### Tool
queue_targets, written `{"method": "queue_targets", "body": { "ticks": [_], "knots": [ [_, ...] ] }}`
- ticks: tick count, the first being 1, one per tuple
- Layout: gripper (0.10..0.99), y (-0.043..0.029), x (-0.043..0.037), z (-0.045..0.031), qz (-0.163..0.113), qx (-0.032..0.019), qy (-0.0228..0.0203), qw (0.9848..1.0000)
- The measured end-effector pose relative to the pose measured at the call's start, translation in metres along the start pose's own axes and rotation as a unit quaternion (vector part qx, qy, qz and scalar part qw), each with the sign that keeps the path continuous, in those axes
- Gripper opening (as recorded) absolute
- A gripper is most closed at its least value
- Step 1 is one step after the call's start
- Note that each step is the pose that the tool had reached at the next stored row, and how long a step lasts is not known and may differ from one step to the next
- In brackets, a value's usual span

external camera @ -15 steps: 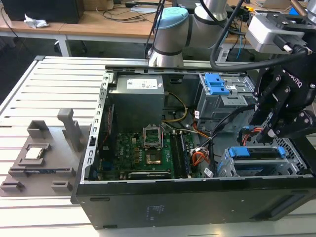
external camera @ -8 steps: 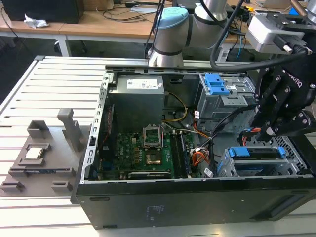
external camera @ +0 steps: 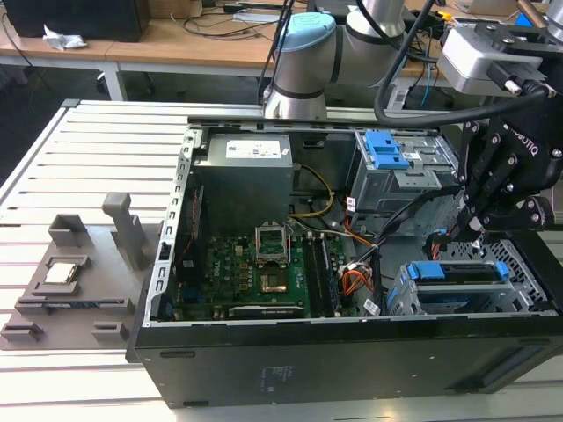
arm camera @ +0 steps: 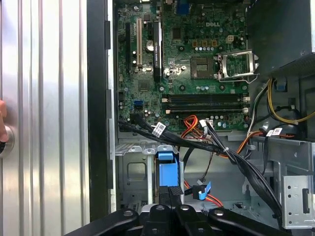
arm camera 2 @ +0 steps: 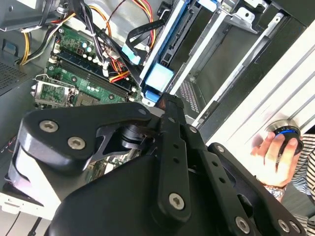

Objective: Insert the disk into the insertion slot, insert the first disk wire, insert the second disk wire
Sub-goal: 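Insert the disk into the insertion slot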

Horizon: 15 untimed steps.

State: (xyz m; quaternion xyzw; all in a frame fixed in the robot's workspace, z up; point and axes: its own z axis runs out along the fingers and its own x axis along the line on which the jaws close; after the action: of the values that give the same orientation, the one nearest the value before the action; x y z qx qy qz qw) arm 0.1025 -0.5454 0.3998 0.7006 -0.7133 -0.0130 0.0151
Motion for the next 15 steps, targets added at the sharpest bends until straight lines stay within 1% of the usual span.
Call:
{"method": "queue_targets", "body": {
  "ticks": [6,7,9,11,12,13,15],
  "knots": [
    [0.106,-0.0002,0.0000,0.0000,0.000,0.0000,-0.0001,1.0000],
    [0.106,-0.0012,0.0000,0.0001,0.000,0.0000,-0.0001,1.0000],
    [0.106,-0.0046,-0.0001,0.0000,0.000,-0.0005,0.0001,1.0000],
    [0.106,-0.0109,-0.0006,-0.0001,0.000,-0.0014,0.0002,1.0000],
    [0.106,-0.0159,-0.0012,-0.0002,0.000,-0.0022,0.0003,1.0000],
    [0.106,-0.0189,-0.0016,-0.0002,0.000,-0.0027,0.0003,1.0000],
    [0.106,-0.0218,-0.0018,0.0012,0.000,-0.0040,0.0003,1.0000]
  ]
}}
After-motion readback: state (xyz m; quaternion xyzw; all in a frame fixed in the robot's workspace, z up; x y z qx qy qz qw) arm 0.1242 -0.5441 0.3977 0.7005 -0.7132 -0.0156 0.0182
